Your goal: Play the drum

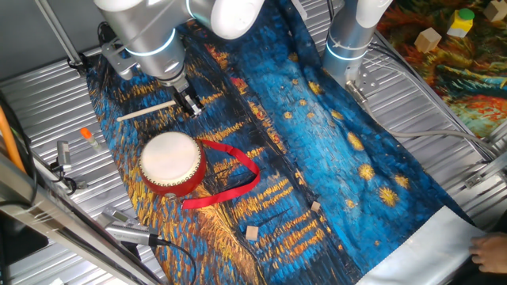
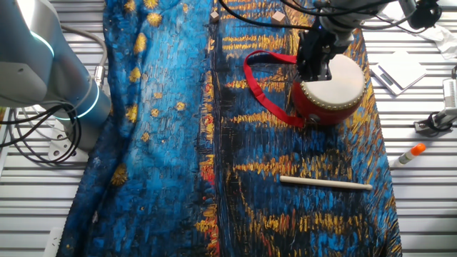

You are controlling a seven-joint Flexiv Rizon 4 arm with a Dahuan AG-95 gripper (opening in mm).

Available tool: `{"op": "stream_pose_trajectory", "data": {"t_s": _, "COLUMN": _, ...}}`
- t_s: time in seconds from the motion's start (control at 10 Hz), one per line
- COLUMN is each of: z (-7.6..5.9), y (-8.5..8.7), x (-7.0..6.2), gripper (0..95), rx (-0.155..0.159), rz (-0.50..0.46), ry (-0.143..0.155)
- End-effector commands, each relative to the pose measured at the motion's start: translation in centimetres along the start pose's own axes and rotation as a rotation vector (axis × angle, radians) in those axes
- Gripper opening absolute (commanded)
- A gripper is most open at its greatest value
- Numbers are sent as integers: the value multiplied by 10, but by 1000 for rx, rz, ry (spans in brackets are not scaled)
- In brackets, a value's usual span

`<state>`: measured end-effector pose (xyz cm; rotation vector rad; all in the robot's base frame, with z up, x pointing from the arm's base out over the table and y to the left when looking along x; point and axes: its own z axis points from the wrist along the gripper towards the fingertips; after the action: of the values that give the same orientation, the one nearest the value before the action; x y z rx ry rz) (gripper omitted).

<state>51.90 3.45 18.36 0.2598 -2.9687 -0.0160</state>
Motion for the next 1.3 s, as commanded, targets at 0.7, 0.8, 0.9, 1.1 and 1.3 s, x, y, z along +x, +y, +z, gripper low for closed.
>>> {"op": "stream_pose_trajectory", "data": {"t_s": 0.7, "z": 0, "y": 0, "x": 1, "gripper": 0, "rx": -11, "rz": 319, "ry": 13}}
{"op": "stream_pose_trajectory", "data": {"t_s": 0.8, "z": 0, "y": 0, "x": 1, "gripper": 0, "rx": -23, "rz": 338, "ry": 16}}
{"op": "stream_pose_trajectory", "data": {"t_s": 0.9, "z": 0, "y": 0, "x": 1, "gripper": 0, "rx": -34, "rz": 360, "ry": 19}}
{"op": "stream_pose_trajectory", "data": {"t_s": 1.1, "z": 0, "y": 0, "x": 1, "gripper": 0, "rx": -53, "rz": 350, "ry": -2}}
{"op": "stream_pose_trajectory", "data": {"t_s": 1.3, "z": 0, "y": 0, "x": 1, "gripper": 0, "rx": -41, "rz": 353, "ry": 2}}
